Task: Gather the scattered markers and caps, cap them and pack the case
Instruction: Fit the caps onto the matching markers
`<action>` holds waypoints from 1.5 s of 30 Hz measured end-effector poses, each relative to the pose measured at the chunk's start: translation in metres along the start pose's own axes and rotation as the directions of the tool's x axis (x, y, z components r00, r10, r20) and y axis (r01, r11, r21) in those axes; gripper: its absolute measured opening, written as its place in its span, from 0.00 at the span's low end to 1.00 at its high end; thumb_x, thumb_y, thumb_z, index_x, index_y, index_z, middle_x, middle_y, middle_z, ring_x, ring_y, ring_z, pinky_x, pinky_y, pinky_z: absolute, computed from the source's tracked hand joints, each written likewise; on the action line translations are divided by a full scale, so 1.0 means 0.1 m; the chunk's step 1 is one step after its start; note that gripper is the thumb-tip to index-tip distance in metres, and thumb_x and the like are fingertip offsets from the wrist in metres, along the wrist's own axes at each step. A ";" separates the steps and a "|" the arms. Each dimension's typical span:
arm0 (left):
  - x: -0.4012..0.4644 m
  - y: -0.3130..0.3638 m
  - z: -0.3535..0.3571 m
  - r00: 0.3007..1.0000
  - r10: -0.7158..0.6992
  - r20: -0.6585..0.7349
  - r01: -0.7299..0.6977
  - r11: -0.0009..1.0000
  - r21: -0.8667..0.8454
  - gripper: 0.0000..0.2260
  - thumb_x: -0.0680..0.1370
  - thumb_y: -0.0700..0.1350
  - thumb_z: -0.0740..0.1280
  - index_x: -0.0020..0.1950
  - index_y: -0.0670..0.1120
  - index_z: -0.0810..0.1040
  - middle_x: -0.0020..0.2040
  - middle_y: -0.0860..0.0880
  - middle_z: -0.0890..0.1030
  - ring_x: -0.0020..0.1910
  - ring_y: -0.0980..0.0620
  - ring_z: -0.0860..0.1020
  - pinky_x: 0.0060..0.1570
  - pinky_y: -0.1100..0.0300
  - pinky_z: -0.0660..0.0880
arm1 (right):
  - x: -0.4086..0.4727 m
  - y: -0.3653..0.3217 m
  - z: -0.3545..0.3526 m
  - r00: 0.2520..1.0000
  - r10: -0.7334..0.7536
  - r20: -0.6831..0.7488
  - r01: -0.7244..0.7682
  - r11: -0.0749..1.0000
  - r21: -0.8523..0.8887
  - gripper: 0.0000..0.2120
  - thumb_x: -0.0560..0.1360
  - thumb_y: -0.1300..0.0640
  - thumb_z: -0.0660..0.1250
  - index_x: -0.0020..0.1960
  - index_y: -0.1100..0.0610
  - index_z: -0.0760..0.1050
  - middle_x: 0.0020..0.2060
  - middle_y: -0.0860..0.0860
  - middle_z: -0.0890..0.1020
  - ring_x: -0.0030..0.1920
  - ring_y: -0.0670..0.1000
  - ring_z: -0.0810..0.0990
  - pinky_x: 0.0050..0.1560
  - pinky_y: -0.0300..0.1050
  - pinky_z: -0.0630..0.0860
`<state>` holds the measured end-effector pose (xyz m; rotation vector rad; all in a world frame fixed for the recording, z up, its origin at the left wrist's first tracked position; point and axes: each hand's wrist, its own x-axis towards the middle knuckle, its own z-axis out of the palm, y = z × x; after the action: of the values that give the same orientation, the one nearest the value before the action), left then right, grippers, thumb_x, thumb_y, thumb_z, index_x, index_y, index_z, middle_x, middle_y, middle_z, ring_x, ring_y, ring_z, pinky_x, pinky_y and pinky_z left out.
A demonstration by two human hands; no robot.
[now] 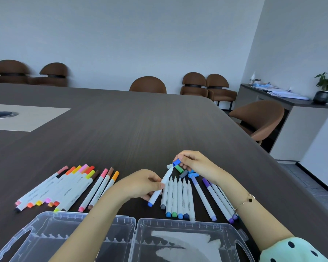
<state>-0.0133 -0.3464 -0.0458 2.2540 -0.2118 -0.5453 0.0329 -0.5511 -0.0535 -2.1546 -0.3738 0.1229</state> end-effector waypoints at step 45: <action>0.02 0.05 0.35 0.960 0.077 -0.269 0.033 0.924 0.381 0.08 0.78 0.51 0.64 0.47 0.47 0.77 0.44 0.49 0.80 0.38 0.55 0.76 0.34 0.64 0.70 | 0.01 0.15 -0.12 0.990 -0.073 0.122 0.129 0.822 -0.555 0.06 0.74 0.54 0.70 0.50 0.51 0.82 0.48 0.48 0.76 0.48 0.42 0.71 0.47 0.31 0.66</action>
<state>-0.0271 -0.3741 -0.0638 2.6736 -0.2134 -0.1729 0.0394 -0.5683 -0.0586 -2.7133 -0.6444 0.0582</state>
